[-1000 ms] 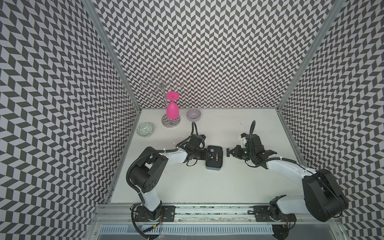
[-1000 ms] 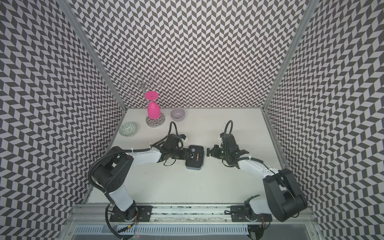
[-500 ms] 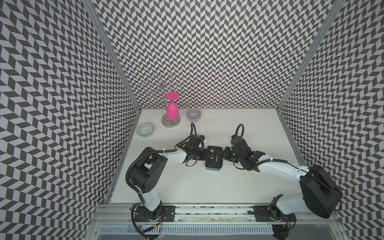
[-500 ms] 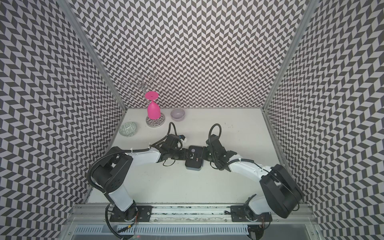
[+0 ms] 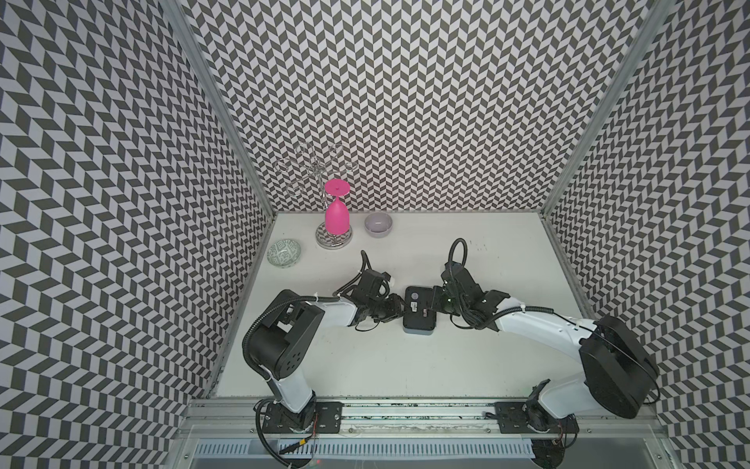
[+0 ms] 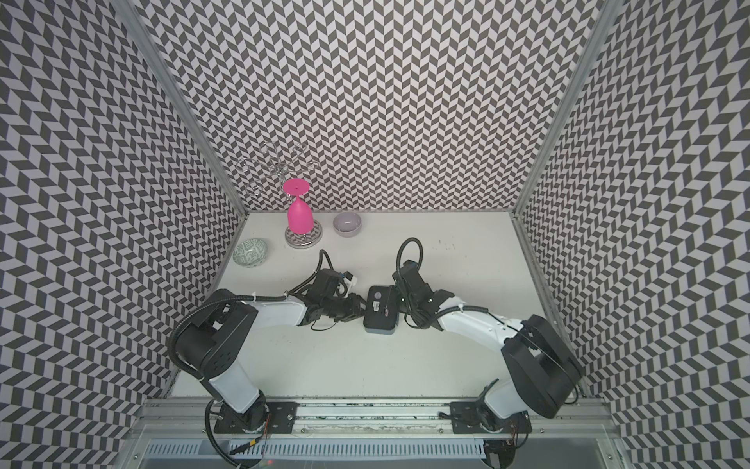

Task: Insert the battery into the alarm
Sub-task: Install the cover on the alarm.

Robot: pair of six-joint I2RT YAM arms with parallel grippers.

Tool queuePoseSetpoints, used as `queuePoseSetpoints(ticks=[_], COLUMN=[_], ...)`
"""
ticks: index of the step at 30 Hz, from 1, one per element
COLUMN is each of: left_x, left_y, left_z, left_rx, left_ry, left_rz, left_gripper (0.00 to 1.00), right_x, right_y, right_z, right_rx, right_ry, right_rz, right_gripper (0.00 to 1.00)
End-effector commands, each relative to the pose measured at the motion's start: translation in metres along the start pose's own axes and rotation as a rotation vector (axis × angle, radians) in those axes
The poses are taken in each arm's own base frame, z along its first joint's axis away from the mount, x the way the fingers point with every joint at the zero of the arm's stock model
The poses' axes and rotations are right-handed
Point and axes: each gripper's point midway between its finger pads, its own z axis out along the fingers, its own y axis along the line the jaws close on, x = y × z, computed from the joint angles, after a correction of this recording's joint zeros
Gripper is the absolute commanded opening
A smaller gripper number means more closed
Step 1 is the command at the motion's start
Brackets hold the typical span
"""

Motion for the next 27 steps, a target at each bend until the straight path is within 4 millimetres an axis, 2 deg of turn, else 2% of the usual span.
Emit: queuePoseSetpoints(ticks=[1,8,12,18,27], left_x=[0.007,0.018,0.016,0.001,-0.008], left_y=[-0.03,-0.048,-0.035,-0.012,-0.006], left_z=[0.001,0.014,0.014,0.01,0.019], left_rx=[0.096,0.118,0.053,-0.102,-0.173], left_ry=[0.008,0.042,0.035,0.01,0.024], left_rz=[-0.017,-0.002,-0.008,0.055,0.104], left_gripper=[0.43,0.45,0.47,0.58,0.63], right_x=[-0.01,-0.003,0.002,0.002,-0.002], right_y=[-0.006,-0.031,-0.037,-0.036,-0.049], right_z=[-0.012,-0.013,-0.012,-0.005,0.004], right_rx=[0.038,0.117,0.112,0.054,0.047], right_ry=[-0.042,0.003,0.026,0.063,0.142], right_rz=[-0.042,-0.105,-0.134,-0.282,-0.351], right_gripper=[0.0,0.0,0.0,0.0,0.0])
